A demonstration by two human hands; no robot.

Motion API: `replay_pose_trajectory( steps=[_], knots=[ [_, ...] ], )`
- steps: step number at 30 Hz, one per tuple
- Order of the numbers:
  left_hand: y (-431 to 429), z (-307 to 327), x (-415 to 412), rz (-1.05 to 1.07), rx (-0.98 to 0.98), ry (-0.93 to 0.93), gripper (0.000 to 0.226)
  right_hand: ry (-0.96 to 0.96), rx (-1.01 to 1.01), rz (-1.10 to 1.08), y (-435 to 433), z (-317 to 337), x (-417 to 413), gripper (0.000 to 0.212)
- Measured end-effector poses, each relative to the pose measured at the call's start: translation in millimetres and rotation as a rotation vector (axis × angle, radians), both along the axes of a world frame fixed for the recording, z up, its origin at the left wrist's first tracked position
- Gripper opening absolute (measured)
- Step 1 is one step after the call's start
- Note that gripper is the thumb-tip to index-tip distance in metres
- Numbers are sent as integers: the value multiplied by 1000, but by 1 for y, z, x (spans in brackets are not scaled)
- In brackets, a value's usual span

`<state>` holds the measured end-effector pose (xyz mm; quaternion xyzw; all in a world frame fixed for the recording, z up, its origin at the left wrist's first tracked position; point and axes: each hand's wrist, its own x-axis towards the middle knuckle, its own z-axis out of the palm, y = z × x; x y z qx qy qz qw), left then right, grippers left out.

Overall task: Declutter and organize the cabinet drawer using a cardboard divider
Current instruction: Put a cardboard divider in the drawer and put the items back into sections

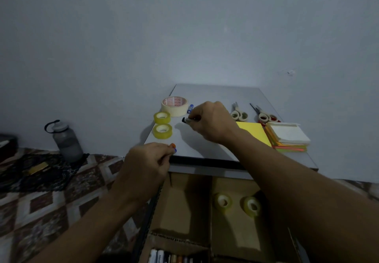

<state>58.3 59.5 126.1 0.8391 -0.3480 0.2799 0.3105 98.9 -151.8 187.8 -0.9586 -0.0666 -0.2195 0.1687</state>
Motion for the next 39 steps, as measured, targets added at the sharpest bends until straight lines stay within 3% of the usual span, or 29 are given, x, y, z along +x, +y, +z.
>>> replay_pose_trajectory(
  steps=[9,17,22,25,29,32,39],
  knots=[
    [13,-14,-74,157,-341,451,19,-25,256,-34,4,-6,-68,20],
    [17,-55,-144,239,-294,902,14,56,481,-54,5,-42,-125,13],
    [4,-71,-146,252,-143,1139,8,78,525,-65,6,-46,-142,12],
    [-7,-78,-137,252,-200,1290,12,99,538,-73,9,-44,-148,10],
    [-21,-91,-133,325,-162,1288,15,118,552,-79,12,-46,-153,11],
    [-25,-99,-128,357,-55,1256,29,137,565,-79,15,-49,-154,11],
    [-37,-104,-126,372,354,1120,15,179,592,-83,22,-57,-156,9]
  ],
)
